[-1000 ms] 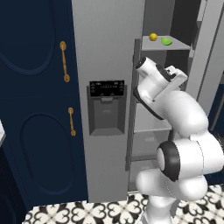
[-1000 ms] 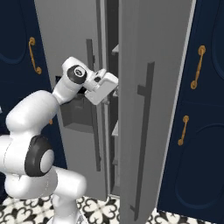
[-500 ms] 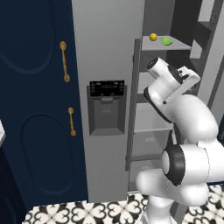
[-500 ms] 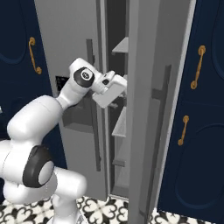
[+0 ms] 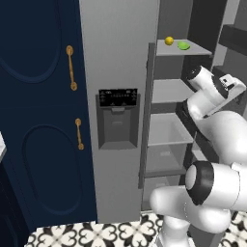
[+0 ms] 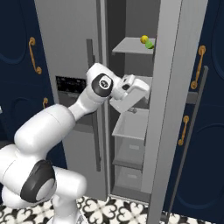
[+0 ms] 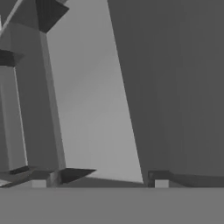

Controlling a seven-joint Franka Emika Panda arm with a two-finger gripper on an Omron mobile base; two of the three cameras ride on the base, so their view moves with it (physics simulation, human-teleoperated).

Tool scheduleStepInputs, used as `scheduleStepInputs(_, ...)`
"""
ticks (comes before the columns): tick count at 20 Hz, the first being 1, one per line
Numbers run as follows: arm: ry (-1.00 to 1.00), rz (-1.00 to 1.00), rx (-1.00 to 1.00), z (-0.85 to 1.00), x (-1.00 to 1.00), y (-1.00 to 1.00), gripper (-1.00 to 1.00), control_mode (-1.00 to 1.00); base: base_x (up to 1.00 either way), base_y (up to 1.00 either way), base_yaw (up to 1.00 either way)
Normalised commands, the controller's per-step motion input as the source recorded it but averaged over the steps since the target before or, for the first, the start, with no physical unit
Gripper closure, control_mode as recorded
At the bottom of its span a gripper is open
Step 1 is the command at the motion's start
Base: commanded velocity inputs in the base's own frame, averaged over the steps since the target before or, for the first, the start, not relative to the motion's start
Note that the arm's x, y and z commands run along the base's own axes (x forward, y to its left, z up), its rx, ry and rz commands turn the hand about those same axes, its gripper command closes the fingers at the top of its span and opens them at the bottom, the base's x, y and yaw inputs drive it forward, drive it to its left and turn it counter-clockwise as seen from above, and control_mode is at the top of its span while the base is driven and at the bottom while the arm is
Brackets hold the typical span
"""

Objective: Grab a lemon wedge from the fridge and one ice cube from the ice bowl, and put them in the glass of lemonade.

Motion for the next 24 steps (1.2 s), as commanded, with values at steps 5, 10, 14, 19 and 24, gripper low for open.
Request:
scheduleStepInputs(5, 0.01, 0.00, 0.00, 0.02, 0.00, -0.79, -1.00, -1.00, 0.00, 0.00, 0.00)
scheduleStepInputs(10, -0.02, 0.01, 0.00, 0.25, -0.05, 0.44, -1.00, -1.00, 0.00, 0.00, 0.00)
scheduleStepInputs(14, -0.42, 0.06, 0.15, 0.07, -0.13, 1.00, -1.00, -1.00, 0.00, 0.00, 0.00)
scheduleStepInputs(19, -0.46, 0.24, 0.47, -0.32, -0.01, 0.86, -1.00, -1.00, 0.00, 0.00, 0.00)
scheduleStepInputs(24, -0.38, 0.46, 0.59, -0.45, -0.16, 0.68, -1.00, -1.00, 0.00, 0.00, 0.00)
